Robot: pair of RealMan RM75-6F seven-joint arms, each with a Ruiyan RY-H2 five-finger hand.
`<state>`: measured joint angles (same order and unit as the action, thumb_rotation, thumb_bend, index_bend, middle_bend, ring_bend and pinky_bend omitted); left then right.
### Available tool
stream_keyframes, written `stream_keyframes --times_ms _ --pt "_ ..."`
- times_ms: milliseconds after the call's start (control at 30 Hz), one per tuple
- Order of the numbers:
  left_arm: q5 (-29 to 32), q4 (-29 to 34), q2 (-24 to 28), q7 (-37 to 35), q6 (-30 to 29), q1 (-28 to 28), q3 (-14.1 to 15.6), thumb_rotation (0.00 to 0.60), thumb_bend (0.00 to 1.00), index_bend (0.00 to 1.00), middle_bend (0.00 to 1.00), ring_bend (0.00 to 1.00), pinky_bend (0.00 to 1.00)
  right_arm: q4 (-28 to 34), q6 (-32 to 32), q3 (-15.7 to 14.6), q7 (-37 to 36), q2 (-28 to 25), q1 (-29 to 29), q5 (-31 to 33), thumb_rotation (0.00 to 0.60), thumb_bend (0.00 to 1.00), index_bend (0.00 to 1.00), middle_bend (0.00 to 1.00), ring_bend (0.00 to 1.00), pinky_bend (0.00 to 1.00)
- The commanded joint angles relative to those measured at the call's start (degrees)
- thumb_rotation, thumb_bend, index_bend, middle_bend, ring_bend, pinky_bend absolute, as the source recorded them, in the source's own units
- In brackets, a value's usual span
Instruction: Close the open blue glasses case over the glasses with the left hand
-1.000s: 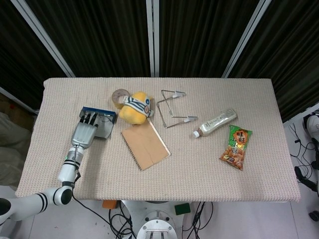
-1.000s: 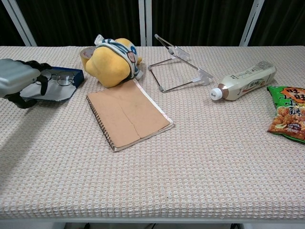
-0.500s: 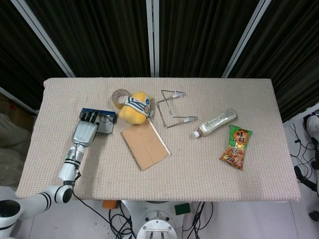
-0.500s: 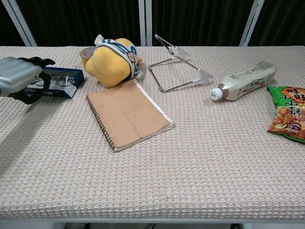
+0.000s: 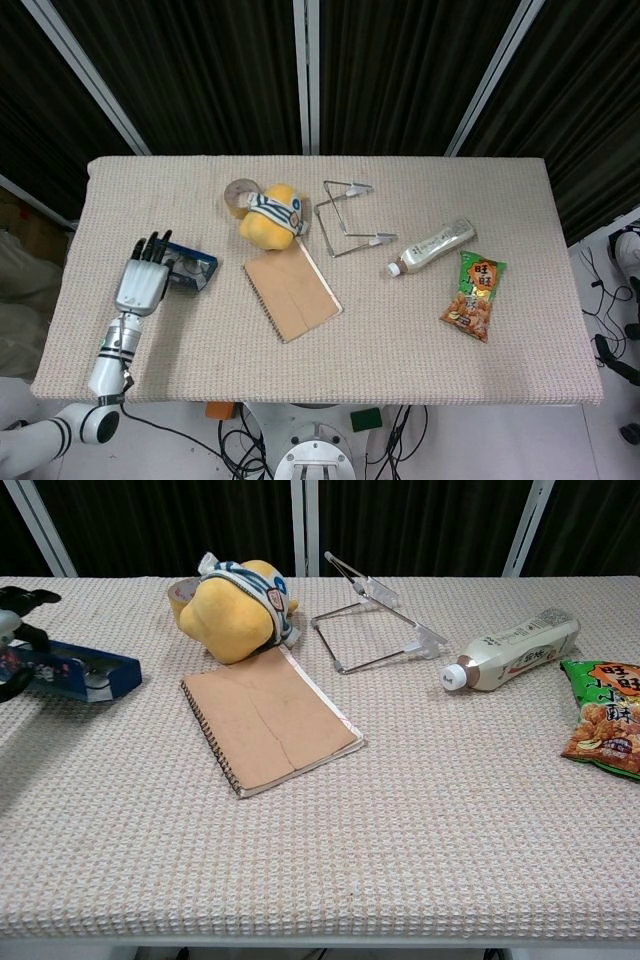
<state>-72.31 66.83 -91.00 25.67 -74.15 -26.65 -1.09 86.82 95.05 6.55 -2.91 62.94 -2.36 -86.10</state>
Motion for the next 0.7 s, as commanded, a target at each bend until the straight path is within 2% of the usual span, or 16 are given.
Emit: stream_keyframes --times_ms 33,200,367,700 --pt "-3.6 5.0 4.4 2.0 -3.9 3.3 2.5 0.600 0.48 0.72 0.00 0.00 0.14 -0.5 -0.4 -0.2 -0.1 0.4 0.1 -0.1 0.600 0.31 0.00 0.00 0.00 0.00" --pt "-4.0 5.5 4.7 2.5 -1.5 2.2 1.2 0.600 0.48 0.71 0.00 0.00 0.14 -0.7 -0.9 -0.6 0.3 1.1 0.5 -0.7 0.600 0.31 0.00 0.00 0.00 0.00" --pt "-1.9 2.8 2.6 5.2 4.2 -0.7 -0.9 0.600 0.48 0.69 0.00 0.00 0.15 -0.4 -0.5 -0.4 0.5 0.8 0.4 -0.6 0.600 0.31 0.00 0.00 0.00 0.00" --pt "0.9 -1.5 -0.1 8.6 8.6 -3.9 -4.3 0.600 0.48 0.69 0.00 0.00 0.15 -1.7 -1.4 -0.5 -0.6 1.1 0.2 0.6 0.600 0.31 0.00 0.00 0.00 0.00"
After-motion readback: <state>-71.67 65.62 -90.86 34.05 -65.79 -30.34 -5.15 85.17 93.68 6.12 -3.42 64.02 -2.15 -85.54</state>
